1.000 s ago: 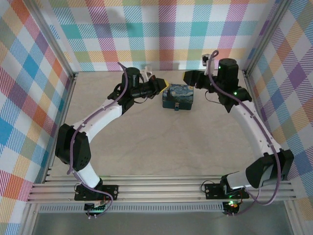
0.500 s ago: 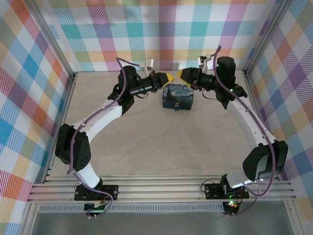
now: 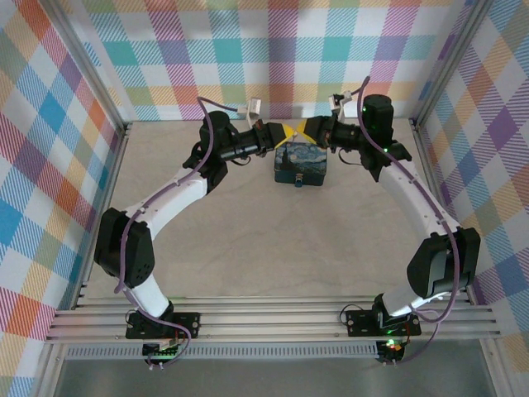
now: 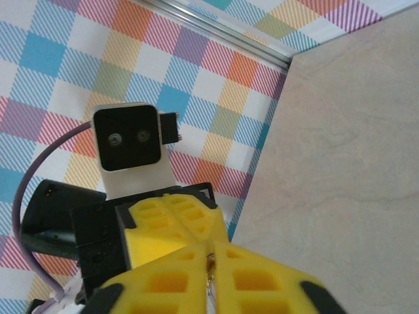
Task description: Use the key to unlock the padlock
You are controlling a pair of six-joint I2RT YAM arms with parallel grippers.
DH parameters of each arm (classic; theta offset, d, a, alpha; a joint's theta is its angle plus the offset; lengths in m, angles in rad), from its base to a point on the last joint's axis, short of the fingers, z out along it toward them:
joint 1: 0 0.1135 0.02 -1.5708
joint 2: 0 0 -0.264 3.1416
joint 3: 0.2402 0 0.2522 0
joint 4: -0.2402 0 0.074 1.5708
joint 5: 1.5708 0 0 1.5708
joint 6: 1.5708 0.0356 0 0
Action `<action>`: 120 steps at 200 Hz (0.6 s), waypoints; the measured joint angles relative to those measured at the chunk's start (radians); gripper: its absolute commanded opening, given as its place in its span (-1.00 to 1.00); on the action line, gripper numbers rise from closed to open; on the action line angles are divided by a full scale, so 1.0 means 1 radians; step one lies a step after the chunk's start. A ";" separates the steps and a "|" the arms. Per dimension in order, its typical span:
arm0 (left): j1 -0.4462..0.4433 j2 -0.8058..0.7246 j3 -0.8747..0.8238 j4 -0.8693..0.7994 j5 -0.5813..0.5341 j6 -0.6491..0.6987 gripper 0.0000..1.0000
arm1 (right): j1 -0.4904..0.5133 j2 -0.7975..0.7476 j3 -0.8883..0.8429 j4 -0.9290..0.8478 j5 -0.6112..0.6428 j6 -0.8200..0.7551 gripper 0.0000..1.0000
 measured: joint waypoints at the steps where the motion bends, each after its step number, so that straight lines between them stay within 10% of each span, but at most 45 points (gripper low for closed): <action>1: 0.000 0.000 0.000 0.000 0.000 0.000 -1.00 | 0.000 0.000 0.000 0.000 0.000 0.000 -0.88; 56: 0.000 0.006 0.000 -0.030 0.018 0.008 -1.00 | -0.005 0.000 -0.052 0.068 -0.034 -0.021 -1.00; 88: 0.000 -0.001 0.001 -0.122 0.005 0.071 -0.42 | -0.005 0.000 -0.040 -0.023 -0.020 -0.145 -1.00; 120: 0.008 -0.034 0.001 -0.316 -0.078 0.154 -0.26 | -0.005 0.000 0.066 -0.284 0.091 -0.377 -1.00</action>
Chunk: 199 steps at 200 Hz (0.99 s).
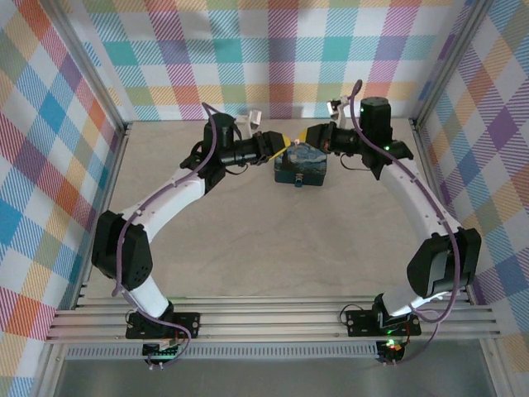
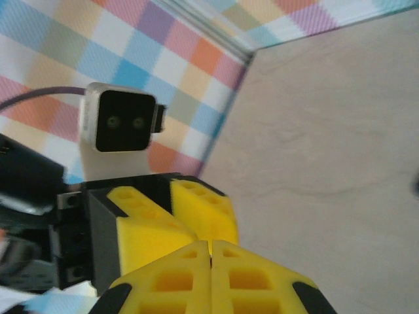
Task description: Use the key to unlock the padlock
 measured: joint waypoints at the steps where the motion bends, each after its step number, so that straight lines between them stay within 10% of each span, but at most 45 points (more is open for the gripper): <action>1: 0.001 -0.002 -0.001 -0.003 -0.004 0.002 -0.26 | 0.000 0.000 0.003 -0.005 0.003 -0.004 -1.00; 71: -0.007 -0.046 -0.062 0.093 -0.039 0.056 -0.23 | 0.000 -0.075 0.078 -0.238 0.097 -0.394 -1.00; 199: -0.048 0.017 -0.080 0.429 0.097 -0.113 -0.34 | -0.020 -0.071 -0.053 0.094 -0.142 -0.103 -1.00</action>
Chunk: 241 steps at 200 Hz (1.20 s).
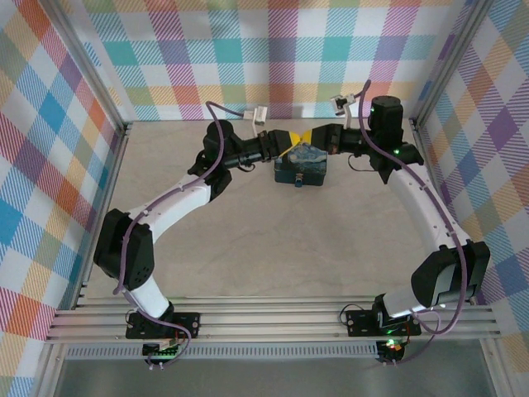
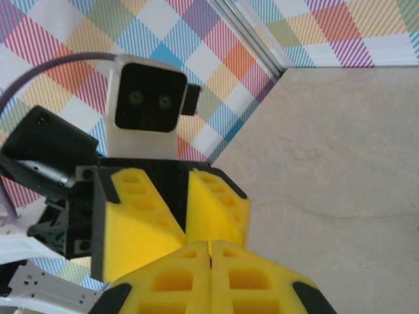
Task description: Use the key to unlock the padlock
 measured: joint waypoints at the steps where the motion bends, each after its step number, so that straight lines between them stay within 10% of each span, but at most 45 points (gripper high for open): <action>1: 0.000 0.000 0.000 0.000 0.000 -0.001 -0.34 | 0.000 0.000 0.000 0.002 0.000 0.003 -1.00; 169: -0.001 0.026 0.033 0.018 0.044 -0.043 -1.00 | -0.006 0.015 -0.005 0.063 -0.032 0.074 -1.00; 204: -0.001 0.026 0.032 -0.023 0.033 -0.008 -1.00 | -0.006 0.016 -0.008 0.053 0.002 0.093 -0.01; 241: 0.011 -0.006 -0.005 -0.194 -0.014 0.085 -1.00 | -0.006 0.016 -0.014 0.010 0.105 0.106 0.12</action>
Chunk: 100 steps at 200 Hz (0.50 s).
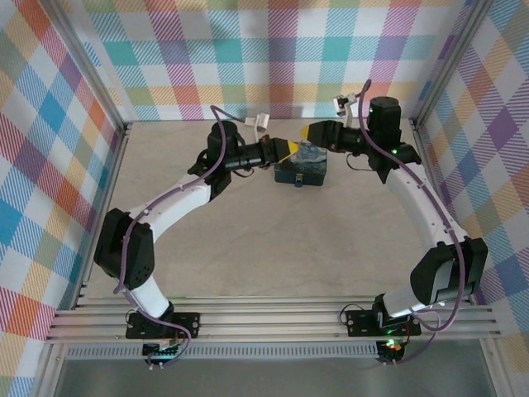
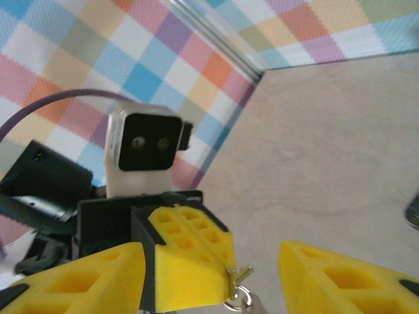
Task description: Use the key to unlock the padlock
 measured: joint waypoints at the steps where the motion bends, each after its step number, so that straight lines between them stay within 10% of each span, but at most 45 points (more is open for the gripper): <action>1: 0.001 -0.002 -0.002 -0.008 -0.003 0.005 -1.00 | 0.000 0.000 -0.001 -0.003 0.006 0.000 0.12; 100: 0.014 -0.119 -0.132 -0.399 -0.134 0.303 -1.00 | 0.153 0.156 -0.178 -0.149 0.549 -0.054 0.12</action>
